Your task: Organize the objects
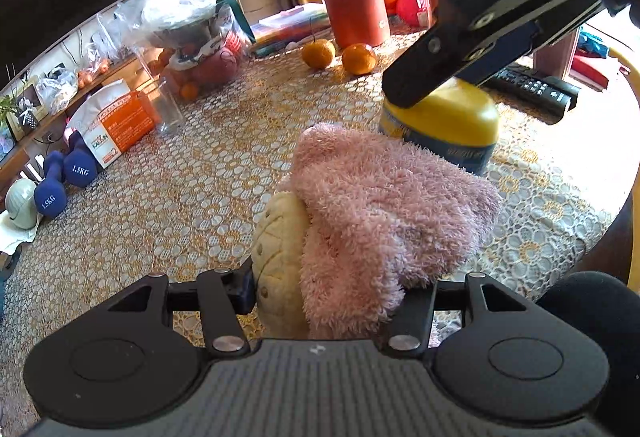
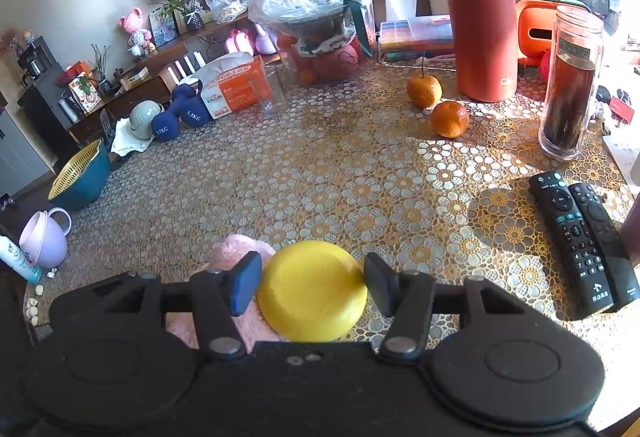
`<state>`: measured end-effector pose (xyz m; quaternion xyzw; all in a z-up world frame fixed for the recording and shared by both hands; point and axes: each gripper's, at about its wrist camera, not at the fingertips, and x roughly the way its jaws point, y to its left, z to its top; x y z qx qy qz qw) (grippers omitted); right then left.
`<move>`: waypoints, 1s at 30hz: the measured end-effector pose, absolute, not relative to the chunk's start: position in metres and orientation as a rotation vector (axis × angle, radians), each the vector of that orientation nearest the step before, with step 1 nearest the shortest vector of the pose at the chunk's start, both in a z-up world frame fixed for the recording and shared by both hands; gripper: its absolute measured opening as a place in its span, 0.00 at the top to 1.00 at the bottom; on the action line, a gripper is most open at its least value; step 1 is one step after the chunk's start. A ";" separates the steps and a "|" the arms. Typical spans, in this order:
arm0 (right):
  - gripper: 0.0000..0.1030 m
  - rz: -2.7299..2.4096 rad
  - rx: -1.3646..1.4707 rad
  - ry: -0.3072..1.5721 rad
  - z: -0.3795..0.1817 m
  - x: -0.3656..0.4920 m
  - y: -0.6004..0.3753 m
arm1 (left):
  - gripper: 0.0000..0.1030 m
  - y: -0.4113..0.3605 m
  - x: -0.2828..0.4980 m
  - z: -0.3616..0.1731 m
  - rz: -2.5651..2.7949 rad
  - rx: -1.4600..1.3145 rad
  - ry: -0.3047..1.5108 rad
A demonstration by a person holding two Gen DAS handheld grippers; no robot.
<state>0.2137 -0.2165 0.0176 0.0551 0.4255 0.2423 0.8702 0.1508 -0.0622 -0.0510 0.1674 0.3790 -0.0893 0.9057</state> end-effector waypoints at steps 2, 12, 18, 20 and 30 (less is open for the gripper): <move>0.46 0.510 0.112 0.888 0.018 0.213 -0.216 | 0.48 -0.053 0.150 -0.057 -0.173 0.346 0.802; 0.46 0.510 0.097 0.882 0.019 0.211 -0.214 | 0.47 -0.009 0.132 -0.069 -0.040 0.502 0.781; 0.45 0.506 0.084 0.878 0.020 0.208 -0.211 | 0.38 0.004 0.125 -0.069 -0.040 0.455 0.798; 0.45 0.502 0.087 0.877 0.019 0.207 -0.211 | 0.36 0.005 0.120 -0.067 -0.050 0.455 0.802; 0.45 0.498 0.075 0.871 0.019 0.207 -0.209 | 0.20 0.021 0.089 -0.048 -0.127 0.389 0.812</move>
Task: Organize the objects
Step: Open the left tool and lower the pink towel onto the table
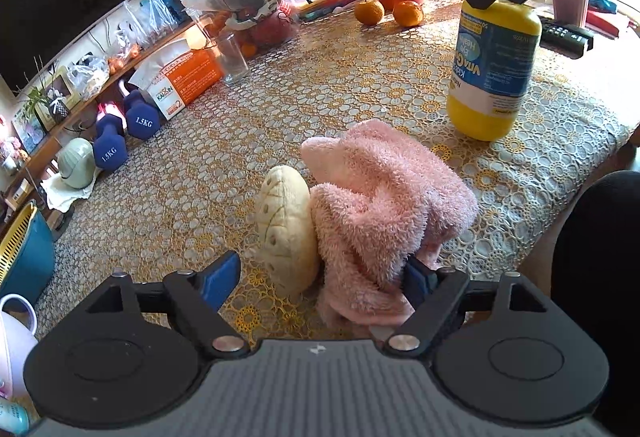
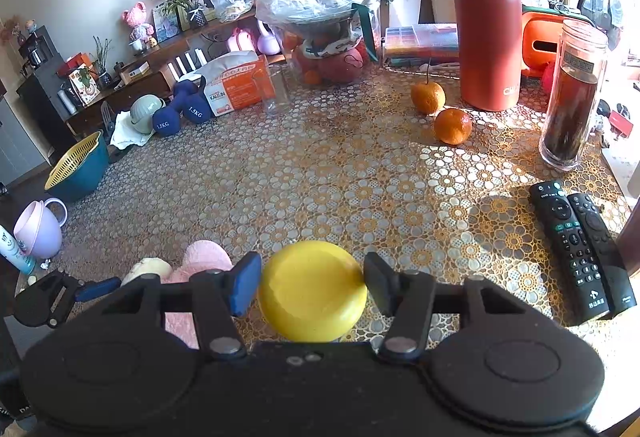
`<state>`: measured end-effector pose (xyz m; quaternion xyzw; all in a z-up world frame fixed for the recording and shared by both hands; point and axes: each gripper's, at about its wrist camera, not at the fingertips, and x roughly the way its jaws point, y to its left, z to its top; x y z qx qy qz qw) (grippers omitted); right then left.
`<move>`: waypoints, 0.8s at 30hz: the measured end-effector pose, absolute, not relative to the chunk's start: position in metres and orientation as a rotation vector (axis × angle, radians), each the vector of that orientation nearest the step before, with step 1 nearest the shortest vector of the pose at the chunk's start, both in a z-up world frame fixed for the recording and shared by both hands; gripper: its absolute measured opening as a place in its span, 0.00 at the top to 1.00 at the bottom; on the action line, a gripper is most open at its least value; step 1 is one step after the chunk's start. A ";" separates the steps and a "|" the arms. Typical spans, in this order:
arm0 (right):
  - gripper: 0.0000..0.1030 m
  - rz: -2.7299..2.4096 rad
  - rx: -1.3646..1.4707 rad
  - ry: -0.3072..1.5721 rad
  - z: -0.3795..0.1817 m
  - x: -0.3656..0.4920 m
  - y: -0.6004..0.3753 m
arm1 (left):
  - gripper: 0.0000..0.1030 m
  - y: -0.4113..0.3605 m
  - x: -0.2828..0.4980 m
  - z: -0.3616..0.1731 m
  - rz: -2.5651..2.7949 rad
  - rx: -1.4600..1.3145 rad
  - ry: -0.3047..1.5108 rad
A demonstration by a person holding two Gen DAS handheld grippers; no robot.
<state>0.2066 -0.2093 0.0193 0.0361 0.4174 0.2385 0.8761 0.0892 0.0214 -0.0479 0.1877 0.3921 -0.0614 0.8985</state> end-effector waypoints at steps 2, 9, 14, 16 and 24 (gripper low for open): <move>0.45 0.498 0.074 0.870 0.019 0.206 -0.209 | 0.16 0.027 0.083 -0.043 -0.169 0.341 0.830; 0.45 0.504 0.073 0.864 0.019 0.206 -0.208 | 0.14 0.030 0.071 -0.025 -0.201 0.210 0.839; 0.45 0.505 0.072 0.862 0.019 0.206 -0.208 | 0.14 0.017 0.091 -0.011 -0.131 0.117 0.809; 0.45 0.506 0.076 0.864 0.019 0.206 -0.208 | 0.13 0.009 0.102 -0.010 -0.070 0.123 0.803; 0.45 0.517 0.056 0.866 0.020 0.204 -0.206 | 0.04 -0.012 0.122 -0.040 0.028 0.266 0.828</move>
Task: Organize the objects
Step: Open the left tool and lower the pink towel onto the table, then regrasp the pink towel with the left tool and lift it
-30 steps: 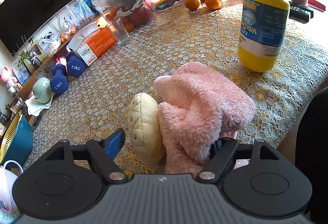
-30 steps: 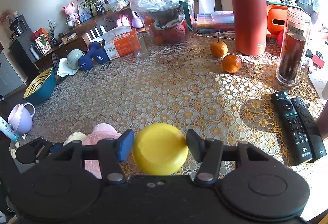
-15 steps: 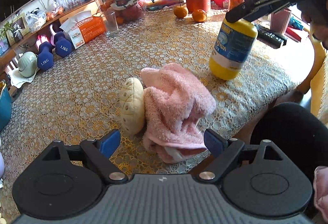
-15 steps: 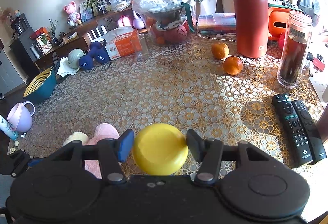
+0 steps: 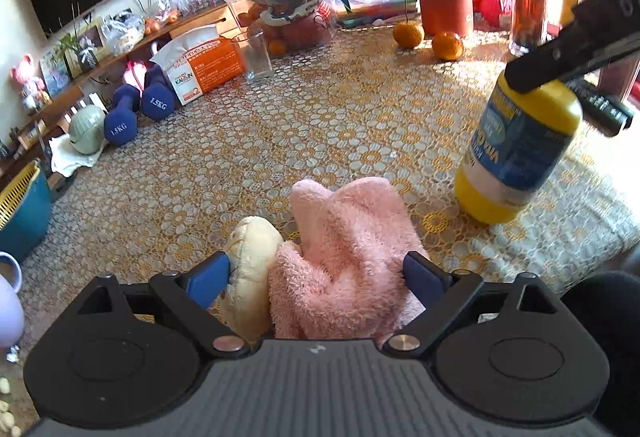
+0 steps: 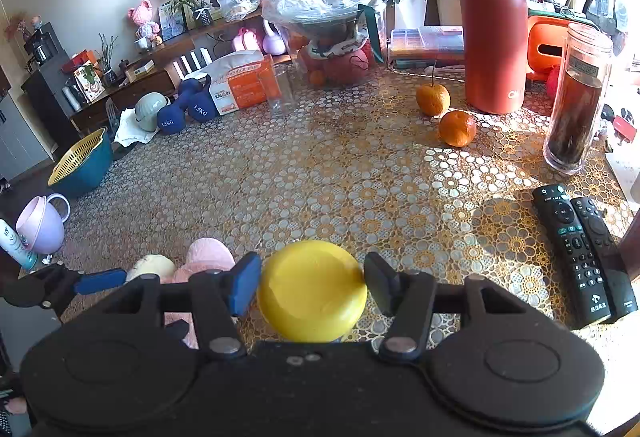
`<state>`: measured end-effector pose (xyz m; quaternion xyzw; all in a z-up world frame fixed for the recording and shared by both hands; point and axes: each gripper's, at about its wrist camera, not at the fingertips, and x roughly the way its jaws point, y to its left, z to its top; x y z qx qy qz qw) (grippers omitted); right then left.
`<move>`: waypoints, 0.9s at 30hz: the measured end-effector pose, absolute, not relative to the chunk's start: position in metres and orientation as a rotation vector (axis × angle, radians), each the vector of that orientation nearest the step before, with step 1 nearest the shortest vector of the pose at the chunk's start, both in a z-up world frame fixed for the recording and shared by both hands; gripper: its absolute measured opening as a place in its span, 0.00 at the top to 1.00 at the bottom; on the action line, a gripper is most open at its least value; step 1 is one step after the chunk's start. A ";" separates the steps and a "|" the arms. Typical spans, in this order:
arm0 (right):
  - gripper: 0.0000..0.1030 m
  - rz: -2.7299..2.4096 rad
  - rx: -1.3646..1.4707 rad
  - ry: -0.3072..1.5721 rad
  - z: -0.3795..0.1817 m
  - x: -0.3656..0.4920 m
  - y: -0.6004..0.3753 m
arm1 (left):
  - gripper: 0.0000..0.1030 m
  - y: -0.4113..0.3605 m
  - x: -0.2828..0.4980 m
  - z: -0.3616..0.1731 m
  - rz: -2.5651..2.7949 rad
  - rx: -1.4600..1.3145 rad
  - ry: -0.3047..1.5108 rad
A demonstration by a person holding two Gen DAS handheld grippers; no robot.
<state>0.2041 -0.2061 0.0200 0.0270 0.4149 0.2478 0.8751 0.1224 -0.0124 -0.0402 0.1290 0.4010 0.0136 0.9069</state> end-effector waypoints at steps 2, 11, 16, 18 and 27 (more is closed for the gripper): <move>0.45 0.526 0.051 0.871 0.020 0.205 -0.207 | 0.01 -0.012 0.119 -0.048 0.028 0.309 0.823; 0.45 0.556 0.024 0.893 0.022 0.204 -0.208 | 0.04 -0.004 0.108 -0.055 0.029 0.321 0.796; 0.45 0.557 0.013 0.892 0.022 0.201 -0.208 | 0.36 -0.014 0.093 -0.054 0.016 0.396 0.740; 0.45 0.557 0.010 0.891 0.022 0.200 -0.208 | 0.48 -0.015 0.090 -0.052 0.014 0.398 0.724; 0.45 0.545 0.012 0.887 0.022 0.198 -0.207 | 0.89 -0.003 0.087 -0.025 -0.026 0.256 0.689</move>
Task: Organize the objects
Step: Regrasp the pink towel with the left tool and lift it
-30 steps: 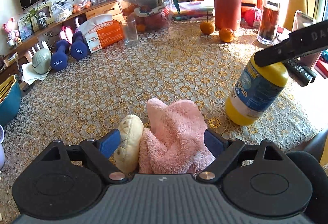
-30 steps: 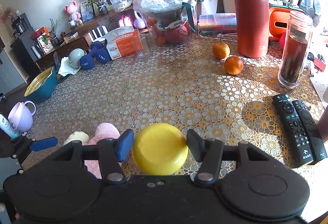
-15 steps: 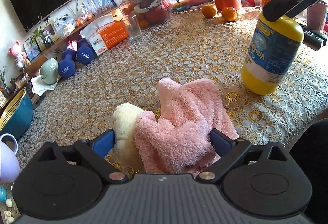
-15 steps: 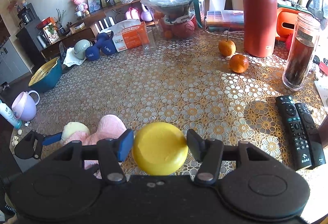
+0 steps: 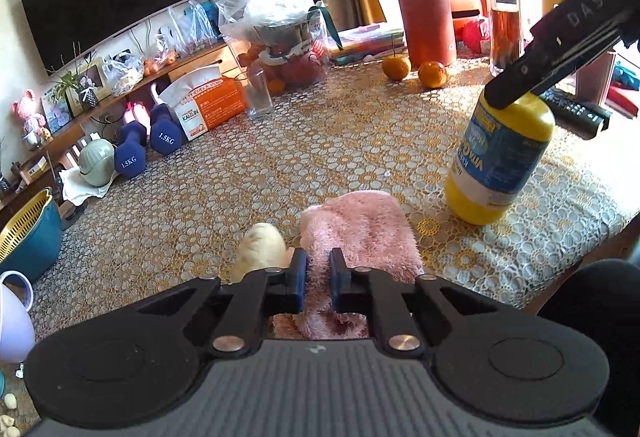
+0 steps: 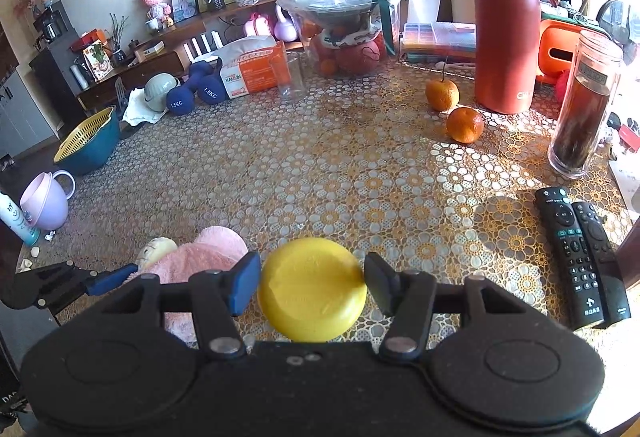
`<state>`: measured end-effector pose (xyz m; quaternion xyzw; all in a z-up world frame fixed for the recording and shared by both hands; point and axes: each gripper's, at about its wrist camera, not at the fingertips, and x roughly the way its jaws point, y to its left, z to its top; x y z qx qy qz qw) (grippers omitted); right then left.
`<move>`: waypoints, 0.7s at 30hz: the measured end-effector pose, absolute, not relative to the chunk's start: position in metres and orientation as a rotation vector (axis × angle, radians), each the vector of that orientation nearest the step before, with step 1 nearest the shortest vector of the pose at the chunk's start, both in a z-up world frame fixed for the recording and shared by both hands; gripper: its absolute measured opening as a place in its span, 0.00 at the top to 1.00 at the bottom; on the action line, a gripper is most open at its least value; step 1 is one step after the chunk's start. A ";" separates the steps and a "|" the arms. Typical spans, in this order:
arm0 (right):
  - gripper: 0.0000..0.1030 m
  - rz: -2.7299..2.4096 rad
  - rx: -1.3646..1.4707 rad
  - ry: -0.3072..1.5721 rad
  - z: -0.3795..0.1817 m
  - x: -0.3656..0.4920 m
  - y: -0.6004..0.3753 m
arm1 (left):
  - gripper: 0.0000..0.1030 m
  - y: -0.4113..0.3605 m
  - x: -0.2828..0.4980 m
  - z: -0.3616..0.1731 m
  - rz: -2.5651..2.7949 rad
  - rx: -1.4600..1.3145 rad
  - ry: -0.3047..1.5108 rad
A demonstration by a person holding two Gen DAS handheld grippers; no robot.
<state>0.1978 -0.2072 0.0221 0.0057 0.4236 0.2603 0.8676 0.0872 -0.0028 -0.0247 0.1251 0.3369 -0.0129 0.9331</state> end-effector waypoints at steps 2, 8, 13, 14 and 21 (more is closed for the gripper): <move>0.45 0.540 0.021 0.887 0.022 0.199 -0.208 | 0.91 -0.005 0.087 -0.022 -0.034 0.256 0.675; 0.45 0.538 0.018 0.883 0.022 0.197 -0.207 | 0.91 -0.015 0.093 -0.032 -0.035 0.304 0.721; 0.45 0.539 0.020 0.882 0.021 0.197 -0.207 | 0.66 -0.015 0.105 -0.043 -0.055 0.310 0.754; 0.45 0.539 0.021 0.882 0.021 0.198 -0.208 | 0.56 -0.015 0.106 -0.046 -0.065 0.307 0.756; 0.45 0.539 0.028 0.885 0.021 0.198 -0.209 | 0.18 -0.026 0.115 -0.070 -0.087 0.392 0.788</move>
